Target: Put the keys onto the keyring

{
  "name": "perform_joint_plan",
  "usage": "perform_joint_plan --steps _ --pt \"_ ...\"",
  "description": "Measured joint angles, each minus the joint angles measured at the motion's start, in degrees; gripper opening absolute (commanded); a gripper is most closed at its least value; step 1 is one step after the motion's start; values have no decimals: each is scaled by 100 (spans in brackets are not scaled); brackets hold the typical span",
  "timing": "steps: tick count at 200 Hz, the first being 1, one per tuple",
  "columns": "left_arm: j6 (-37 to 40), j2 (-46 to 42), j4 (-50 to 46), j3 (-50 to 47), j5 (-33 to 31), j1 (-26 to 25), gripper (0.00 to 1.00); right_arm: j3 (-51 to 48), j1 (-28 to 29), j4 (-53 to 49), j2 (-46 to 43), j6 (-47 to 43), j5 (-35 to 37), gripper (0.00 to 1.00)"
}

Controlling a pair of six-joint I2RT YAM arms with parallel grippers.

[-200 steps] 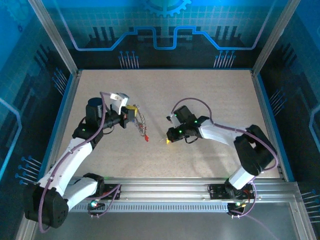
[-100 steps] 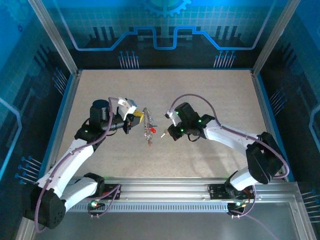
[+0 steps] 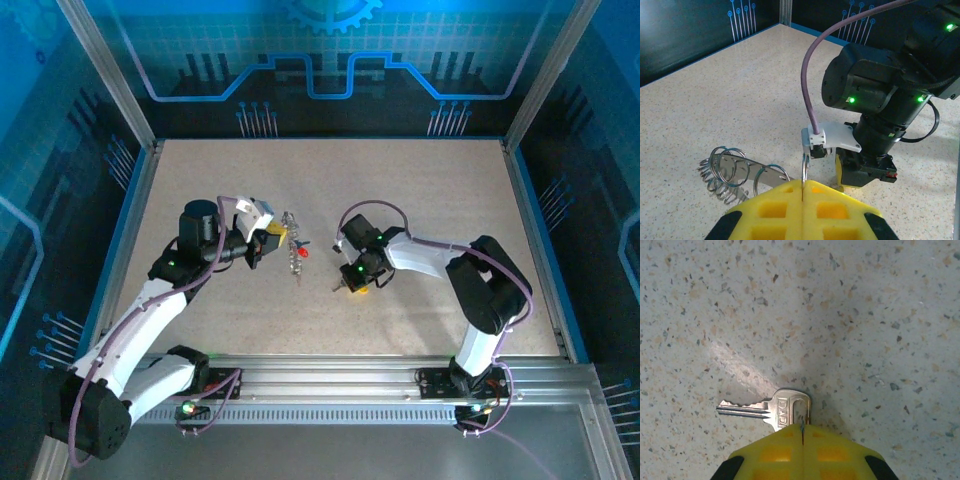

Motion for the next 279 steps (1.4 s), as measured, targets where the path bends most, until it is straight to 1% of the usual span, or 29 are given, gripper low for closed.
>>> perform_joint_plan --steps 26,59,91,103,116,165,184,202,215,235,279 --pt "4 -33 -52 0 0 0 0 76 -26 4 42 -4 -103 10" --pt "24 -79 -61 0 0 0 0 131 -116 7 42 -33 -208 15" --pt "24 -79 -79 0 0 0 0 129 -184 9 42 -87 -378 14" --pt "24 -79 -81 0 -2 0 0 129 -186 20 42 -101 -437 11" --pt "24 -76 -83 0 0 0 0 129 -186 31 42 -101 -479 11" --pt "22 -76 -83 0 -2 0 0 129 -186 46 81 -118 -498 17" --pt "22 -76 -83 0 -2 0 0 129 -186 48 142 -116 -496 17" --pt "20 -76 -83 0 -2 0 0 129 -186 55 151 -118 -498 15" --pt "20 -76 -83 0 -2 0 0 129 -186 74 151 -118 -496 12" --pt "20 -76 -83 0 -2 0 0 105 -186 138 149 -111 -498 0" --pt "28 -76 -85 0 -4 0 0 -136 -186 330 -70 -149 -586 0"
